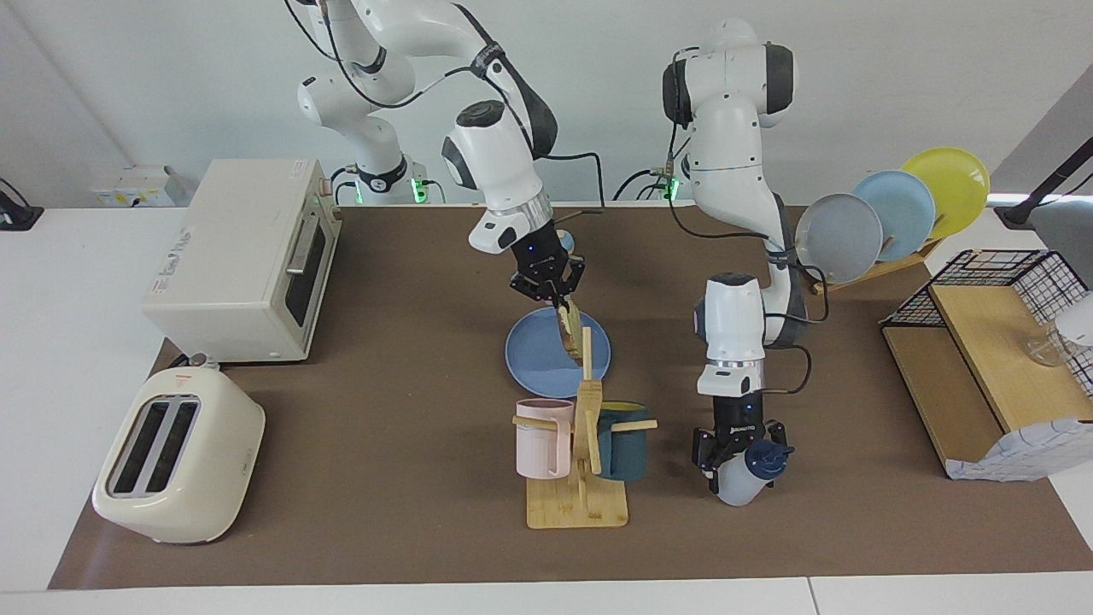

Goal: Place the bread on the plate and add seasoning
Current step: 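Place the bread on the plate with the right gripper while the left gripper lifts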

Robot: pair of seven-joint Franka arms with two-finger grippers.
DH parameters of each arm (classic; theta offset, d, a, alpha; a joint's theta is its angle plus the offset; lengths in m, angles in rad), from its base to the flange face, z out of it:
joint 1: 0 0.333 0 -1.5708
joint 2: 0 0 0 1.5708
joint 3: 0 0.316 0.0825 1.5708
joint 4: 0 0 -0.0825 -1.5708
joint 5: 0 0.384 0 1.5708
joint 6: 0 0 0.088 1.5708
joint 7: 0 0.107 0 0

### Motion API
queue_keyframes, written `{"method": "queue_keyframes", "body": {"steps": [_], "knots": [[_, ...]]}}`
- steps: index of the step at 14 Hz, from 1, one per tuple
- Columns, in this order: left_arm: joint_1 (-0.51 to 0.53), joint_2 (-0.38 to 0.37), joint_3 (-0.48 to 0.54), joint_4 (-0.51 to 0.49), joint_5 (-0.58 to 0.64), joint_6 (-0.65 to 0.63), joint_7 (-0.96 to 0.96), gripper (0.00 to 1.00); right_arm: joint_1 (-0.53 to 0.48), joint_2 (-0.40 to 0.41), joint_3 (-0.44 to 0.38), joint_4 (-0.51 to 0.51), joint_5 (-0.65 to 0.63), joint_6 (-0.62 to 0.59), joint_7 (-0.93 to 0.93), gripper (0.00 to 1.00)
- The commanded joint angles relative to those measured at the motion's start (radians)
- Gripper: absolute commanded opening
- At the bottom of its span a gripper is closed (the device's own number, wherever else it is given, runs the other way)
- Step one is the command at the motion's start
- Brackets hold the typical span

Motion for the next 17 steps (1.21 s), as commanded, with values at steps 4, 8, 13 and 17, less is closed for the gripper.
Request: {"method": "queue_keyframes", "body": {"steps": [4,8,13,17], "knots": [[0.031,-0.014,-0.008,0.036,0.007,0.008,-0.023,0.05,-0.035,-0.01,0.005,-0.03,0.014,0.023,-0.065,0.0],[0.045,-0.017,-0.008,0.029,0.048,0.0,0.005,0.0,-0.033,-0.016,0.005,-0.054,0.014,0.023,-0.049,0.0],[0.059,-0.04,-0.014,0.03,0.051,-0.022,0.005,0.0,-0.026,-0.027,0.006,-0.125,0.014,0.127,-0.045,0.0],[0.056,-0.098,-0.011,0.032,0.053,-0.108,0.007,0.0,-0.03,-0.033,0.005,-0.145,0.014,0.133,-0.049,0.0]]}}
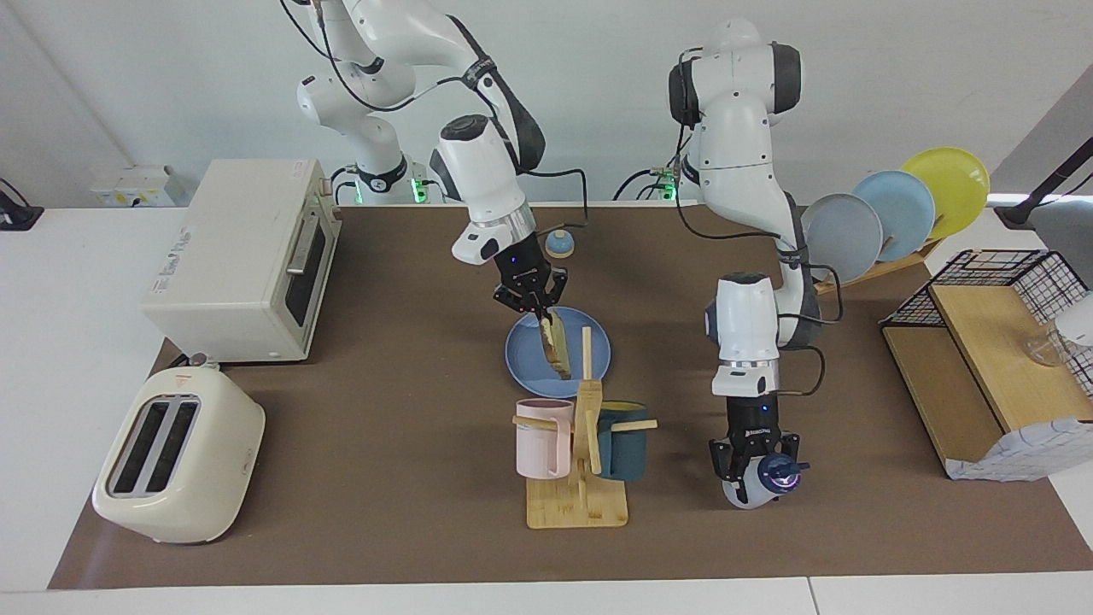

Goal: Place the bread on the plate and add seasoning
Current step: 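Place the bread on the plate with the right gripper while the left gripper lifts, then carry the white bottle toward the plate with the left gripper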

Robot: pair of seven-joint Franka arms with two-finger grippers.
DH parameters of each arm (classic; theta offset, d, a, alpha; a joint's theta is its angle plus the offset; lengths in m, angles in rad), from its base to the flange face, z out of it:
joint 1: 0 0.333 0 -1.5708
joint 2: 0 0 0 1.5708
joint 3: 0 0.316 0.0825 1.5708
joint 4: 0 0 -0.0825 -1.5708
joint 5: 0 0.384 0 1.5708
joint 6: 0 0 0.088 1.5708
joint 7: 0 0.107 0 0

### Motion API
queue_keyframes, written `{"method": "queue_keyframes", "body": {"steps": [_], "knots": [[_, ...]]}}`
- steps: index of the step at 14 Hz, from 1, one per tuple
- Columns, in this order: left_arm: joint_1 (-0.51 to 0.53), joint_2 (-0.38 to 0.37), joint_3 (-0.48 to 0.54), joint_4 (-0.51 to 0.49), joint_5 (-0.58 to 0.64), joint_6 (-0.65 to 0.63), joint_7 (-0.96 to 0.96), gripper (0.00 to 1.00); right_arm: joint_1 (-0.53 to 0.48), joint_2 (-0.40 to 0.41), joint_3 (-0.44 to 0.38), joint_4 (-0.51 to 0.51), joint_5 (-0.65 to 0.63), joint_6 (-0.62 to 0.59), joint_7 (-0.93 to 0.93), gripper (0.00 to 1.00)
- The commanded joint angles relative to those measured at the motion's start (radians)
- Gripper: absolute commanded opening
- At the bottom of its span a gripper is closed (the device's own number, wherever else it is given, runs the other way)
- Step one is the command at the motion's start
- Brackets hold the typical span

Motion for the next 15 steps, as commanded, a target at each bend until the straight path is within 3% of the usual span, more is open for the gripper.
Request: {"method": "queue_keyframes", "body": {"steps": [1,2,3,4,5,7,10,12,15], "knots": [[0.009,-0.057,-0.01,-0.005,0.023,-0.05,0.022,0.0,-0.008,-0.029,0.002,-0.036,0.014,0.013,-0.008,0.0],[0.01,-0.068,-0.01,-0.006,0.053,-0.051,0.054,0.0,-0.009,-0.029,0.002,-0.036,0.014,0.012,-0.01,0.0],[0.012,-0.095,-0.013,-0.017,0.074,-0.063,0.083,0.0,-0.009,-0.031,0.002,-0.036,0.014,0.007,-0.013,0.18],[0.009,-0.123,-0.013,-0.02,0.076,-0.106,0.09,0.0,-0.012,-0.031,0.002,-0.035,0.014,0.002,-0.019,0.77],[0.006,-0.155,-0.013,-0.02,0.078,-0.157,0.102,0.0,-0.014,-0.031,0.002,-0.033,0.014,-0.004,-0.022,1.0],[-0.002,-0.242,-0.017,-0.038,0.078,-0.285,0.198,0.0,-0.024,-0.032,0.002,-0.027,0.014,-0.042,-0.011,1.0],[-0.004,-0.394,-0.049,-0.054,0.076,-0.581,0.414,0.0,-0.029,-0.038,0.002,0.011,0.014,-0.181,-0.008,1.0],[-0.004,-0.482,-0.072,-0.072,0.073,-0.748,0.554,0.0,-0.046,-0.035,0.002,0.031,0.014,-0.192,-0.01,1.0],[-0.011,-0.656,-0.094,-0.207,0.066,-0.846,0.703,0.0,-0.054,-0.038,0.002,0.036,0.014,-0.192,-0.011,1.0]]}}
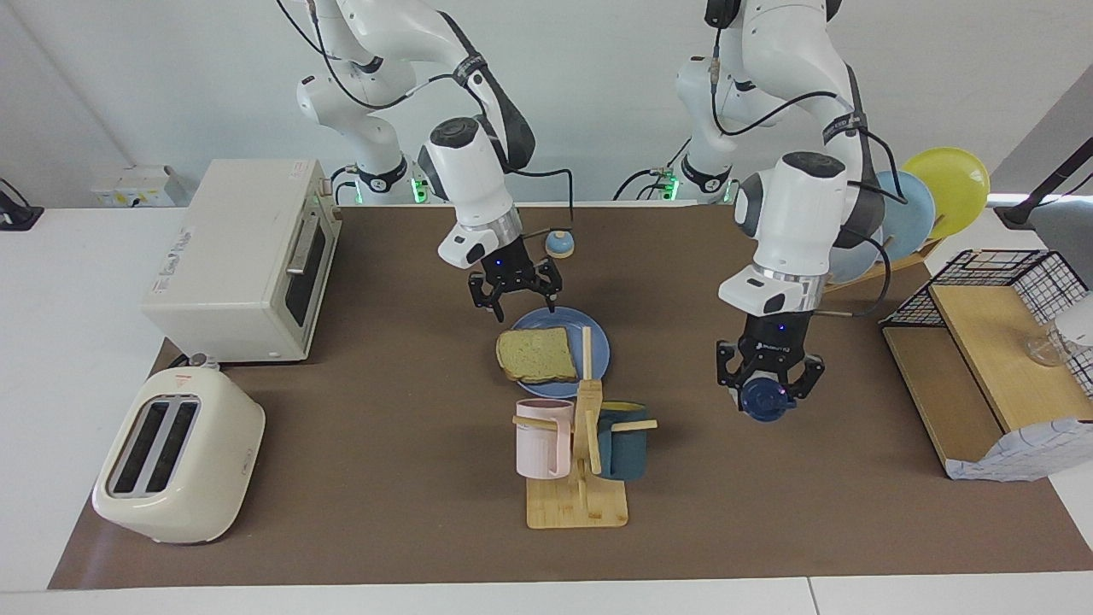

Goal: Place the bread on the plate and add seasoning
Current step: 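Carry the white bottle toward the plate with the left gripper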

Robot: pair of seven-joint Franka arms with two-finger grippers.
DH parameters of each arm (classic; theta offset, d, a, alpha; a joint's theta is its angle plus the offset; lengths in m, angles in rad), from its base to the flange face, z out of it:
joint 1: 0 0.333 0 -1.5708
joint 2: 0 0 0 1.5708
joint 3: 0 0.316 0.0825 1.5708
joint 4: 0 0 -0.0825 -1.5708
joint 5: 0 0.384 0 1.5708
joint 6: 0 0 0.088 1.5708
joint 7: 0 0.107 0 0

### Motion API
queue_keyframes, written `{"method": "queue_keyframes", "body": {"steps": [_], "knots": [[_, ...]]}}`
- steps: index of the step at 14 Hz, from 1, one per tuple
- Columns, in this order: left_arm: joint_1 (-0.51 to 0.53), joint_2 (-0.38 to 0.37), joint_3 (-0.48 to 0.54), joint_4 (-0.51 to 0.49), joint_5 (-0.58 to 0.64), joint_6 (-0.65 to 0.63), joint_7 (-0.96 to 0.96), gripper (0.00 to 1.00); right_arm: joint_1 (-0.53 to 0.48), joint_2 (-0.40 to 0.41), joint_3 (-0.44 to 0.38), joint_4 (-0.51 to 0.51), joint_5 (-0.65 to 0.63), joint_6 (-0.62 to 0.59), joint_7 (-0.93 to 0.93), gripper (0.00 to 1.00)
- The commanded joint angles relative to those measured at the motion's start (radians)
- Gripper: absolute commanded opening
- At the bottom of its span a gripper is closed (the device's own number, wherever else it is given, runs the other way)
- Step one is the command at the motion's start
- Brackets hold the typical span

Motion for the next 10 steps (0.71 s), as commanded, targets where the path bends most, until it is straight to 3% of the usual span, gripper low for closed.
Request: {"method": "queue_keyframes", "body": {"steps": [1,3,5,6,8,10], "knots": [[-0.025,-0.202,-0.014,-0.192,0.003,-0.058,0.123,0.0,-0.019,-0.008,0.006,0.008,0.014,-0.02,-0.018,1.0],[-0.031,-0.305,-0.014,-0.257,0.003,-0.151,0.218,0.0,-0.013,-0.008,0.006,0.007,0.014,-0.02,-0.018,1.0],[-0.042,-0.356,-0.014,-0.263,0.001,-0.281,0.35,0.0,-0.006,-0.008,0.008,0.031,0.014,-0.026,-0.018,1.0],[-0.042,-0.377,-0.014,-0.268,0.0,-0.326,0.402,0.0,-0.006,0.0,0.008,0.089,0.014,-0.09,-0.022,1.0],[-0.053,-0.421,-0.014,-0.308,-0.023,-0.375,0.516,0.0,-0.013,0.045,0.008,0.299,0.02,-0.367,-0.021,1.0],[-0.06,-0.484,-0.014,-0.367,-0.025,-0.38,0.554,0.0,-0.024,0.061,0.006,0.405,0.115,-0.502,-0.016,1.0]]}}
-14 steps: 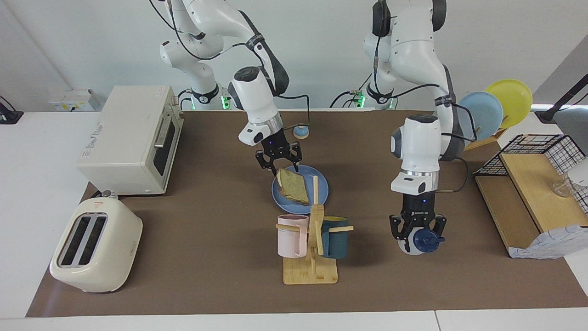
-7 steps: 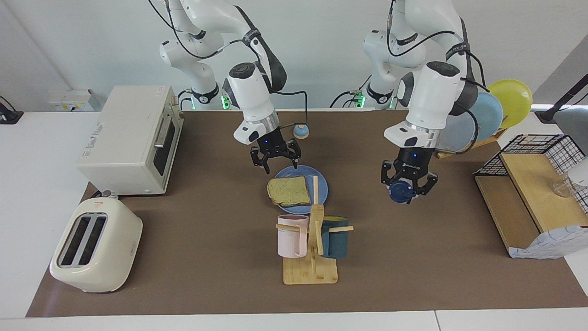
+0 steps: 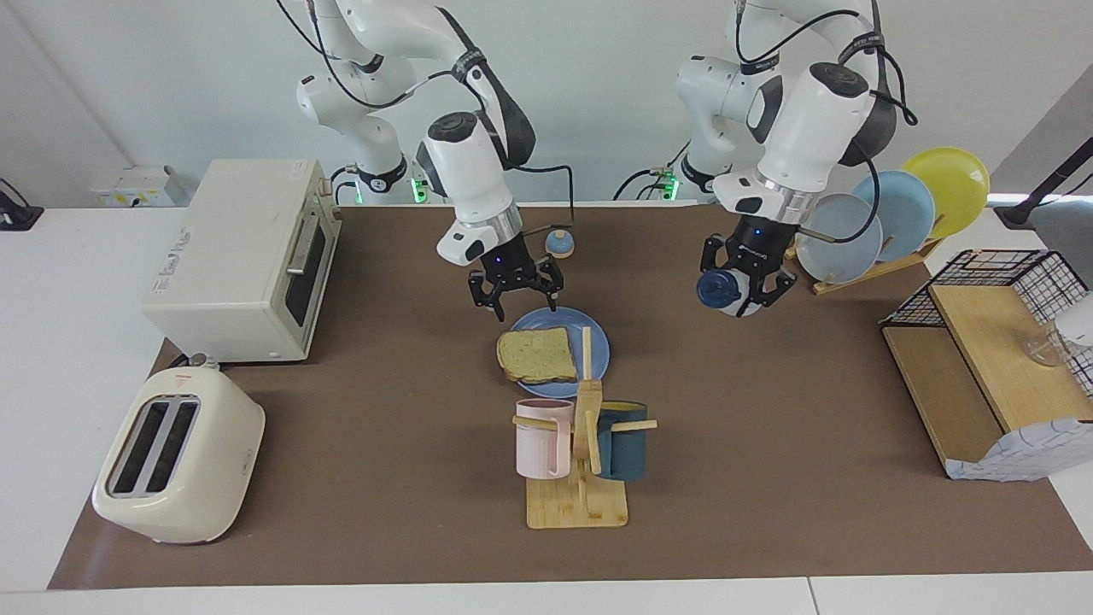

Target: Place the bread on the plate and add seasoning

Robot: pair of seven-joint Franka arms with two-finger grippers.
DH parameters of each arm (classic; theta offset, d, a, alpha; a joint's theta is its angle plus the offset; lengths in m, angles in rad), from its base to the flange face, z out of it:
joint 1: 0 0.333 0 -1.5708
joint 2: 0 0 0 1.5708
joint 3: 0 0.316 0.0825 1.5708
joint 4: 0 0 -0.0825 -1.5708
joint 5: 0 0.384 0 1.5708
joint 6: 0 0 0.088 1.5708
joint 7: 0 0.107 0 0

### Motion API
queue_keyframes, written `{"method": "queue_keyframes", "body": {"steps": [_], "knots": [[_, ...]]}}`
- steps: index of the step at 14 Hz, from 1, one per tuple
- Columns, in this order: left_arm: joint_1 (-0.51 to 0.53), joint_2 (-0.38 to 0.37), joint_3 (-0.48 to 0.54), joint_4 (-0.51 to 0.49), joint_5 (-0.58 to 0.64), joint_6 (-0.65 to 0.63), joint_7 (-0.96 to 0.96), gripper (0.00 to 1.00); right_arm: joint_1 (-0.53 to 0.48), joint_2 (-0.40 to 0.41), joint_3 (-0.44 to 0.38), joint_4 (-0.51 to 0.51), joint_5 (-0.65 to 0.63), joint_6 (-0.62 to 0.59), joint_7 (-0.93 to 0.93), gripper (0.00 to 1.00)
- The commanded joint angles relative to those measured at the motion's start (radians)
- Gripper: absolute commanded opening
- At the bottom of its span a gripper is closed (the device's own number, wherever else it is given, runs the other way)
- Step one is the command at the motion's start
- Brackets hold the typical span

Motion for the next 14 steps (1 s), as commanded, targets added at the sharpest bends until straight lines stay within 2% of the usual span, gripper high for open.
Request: {"method": "queue_keyframes", "body": {"steps": [1,2,7,10,14], "knots": [[-0.031,-0.113,0.006,-0.104,-0.01,-0.011,0.062,0.0,-0.035,0.044,0.001,0.158,0.168,-0.166,-0.016,1.0],[-0.035,-0.133,0.006,-0.121,-0.01,-0.012,0.1,0.0,-0.046,0.033,0.001,0.162,0.227,-0.195,-0.015,1.0],[-0.065,-0.155,0.006,-0.148,-0.022,-0.023,0.198,0.0,-0.009,-0.057,0.005,0.167,0.331,-0.223,0.025,0.99],[-0.083,-0.175,0.005,-0.173,-0.033,-0.041,0.201,0.0,-0.007,-0.063,0.05,0.219,0.364,-0.223,0.089,0.74],[-0.094,-0.181,0.006,-0.177,-0.121,-0.035,0.206,0.0,0.032,-0.057,0.062,0.236,0.358,-0.183,0.129,0.52]]}}
